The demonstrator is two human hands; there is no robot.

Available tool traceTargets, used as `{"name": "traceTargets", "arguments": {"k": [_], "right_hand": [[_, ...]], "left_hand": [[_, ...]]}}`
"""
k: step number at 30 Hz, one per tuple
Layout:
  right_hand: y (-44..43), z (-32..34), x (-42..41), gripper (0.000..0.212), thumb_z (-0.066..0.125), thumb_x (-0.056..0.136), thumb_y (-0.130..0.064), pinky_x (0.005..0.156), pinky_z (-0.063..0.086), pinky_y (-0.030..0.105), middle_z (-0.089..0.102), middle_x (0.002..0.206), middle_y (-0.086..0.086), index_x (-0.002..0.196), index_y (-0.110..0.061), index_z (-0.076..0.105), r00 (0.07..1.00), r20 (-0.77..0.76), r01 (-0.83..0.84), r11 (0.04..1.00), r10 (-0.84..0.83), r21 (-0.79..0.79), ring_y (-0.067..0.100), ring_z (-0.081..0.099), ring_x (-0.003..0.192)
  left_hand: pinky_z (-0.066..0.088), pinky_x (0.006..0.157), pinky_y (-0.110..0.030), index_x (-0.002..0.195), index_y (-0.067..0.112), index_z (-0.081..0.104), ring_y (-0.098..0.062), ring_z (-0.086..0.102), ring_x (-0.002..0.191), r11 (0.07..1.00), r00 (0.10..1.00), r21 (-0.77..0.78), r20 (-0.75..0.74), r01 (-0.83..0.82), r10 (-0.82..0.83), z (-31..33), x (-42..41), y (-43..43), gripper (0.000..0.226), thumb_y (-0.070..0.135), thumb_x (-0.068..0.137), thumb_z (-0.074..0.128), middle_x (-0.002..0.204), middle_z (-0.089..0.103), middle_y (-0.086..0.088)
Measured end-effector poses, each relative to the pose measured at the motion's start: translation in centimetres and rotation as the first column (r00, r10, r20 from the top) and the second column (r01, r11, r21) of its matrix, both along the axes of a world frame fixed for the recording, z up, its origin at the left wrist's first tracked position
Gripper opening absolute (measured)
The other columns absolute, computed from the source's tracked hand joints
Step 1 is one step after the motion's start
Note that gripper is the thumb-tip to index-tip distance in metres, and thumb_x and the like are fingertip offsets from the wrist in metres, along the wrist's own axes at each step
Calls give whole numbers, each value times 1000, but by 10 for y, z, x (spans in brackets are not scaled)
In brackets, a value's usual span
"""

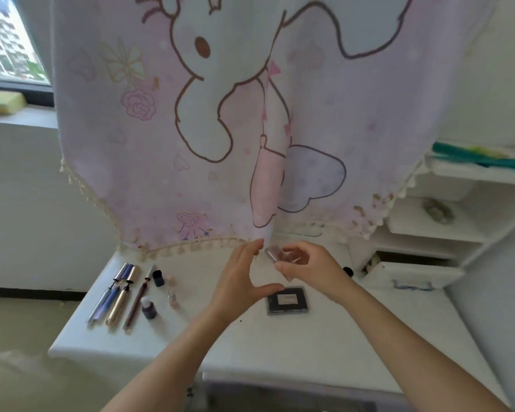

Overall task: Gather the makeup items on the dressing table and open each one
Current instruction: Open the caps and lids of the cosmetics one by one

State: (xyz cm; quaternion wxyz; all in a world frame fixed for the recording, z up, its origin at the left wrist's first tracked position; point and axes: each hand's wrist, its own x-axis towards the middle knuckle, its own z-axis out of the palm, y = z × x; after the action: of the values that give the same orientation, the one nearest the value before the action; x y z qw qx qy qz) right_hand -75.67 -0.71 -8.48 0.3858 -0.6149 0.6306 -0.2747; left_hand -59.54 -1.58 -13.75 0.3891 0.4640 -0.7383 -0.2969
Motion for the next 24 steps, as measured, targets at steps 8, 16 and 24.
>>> {"name": "traceTargets", "arguments": {"k": [8, 16, 24], "right_hand": [[26, 15, -41, 22, 68, 78, -36, 81, 50, 29, 61, 83, -10, 91, -28, 53, 998, -25, 51, 998, -52, -38, 6, 60, 79], [31, 14, -56, 23, 64, 80, -42, 73, 48, 23, 61, 87, -9, 95, -27, 55, 996, -1, 94, 995, -95, -27, 4, 57, 80], [28, 25, -75, 53, 66, 83, -19, 100, 32, 21, 39, 130, -18, 130, -31, 43, 972, -42, -229, 972, 231, 53, -1, 39, 119]], "left_hand": [[35, 80, 1, 123, 8, 49, -15, 53, 98, 997, 992, -45, -113, -55, 50, 9, -60, 26, 70, 21, 63, 83, 111, 56, -1], [36, 77, 2, 120, 8, 50, -1, 51, 89, 998, 980, -4, -189, -59, 57, 17, -80, 31, 65, 12, 63, 82, 106, 54, 7], [52, 81, -22, 101, 18, 58, -11, 65, 92, 944, 857, 300, -514, 135, 41, 19, -64, 17, 46, 23, 58, 74, 102, 66, -5]]}}
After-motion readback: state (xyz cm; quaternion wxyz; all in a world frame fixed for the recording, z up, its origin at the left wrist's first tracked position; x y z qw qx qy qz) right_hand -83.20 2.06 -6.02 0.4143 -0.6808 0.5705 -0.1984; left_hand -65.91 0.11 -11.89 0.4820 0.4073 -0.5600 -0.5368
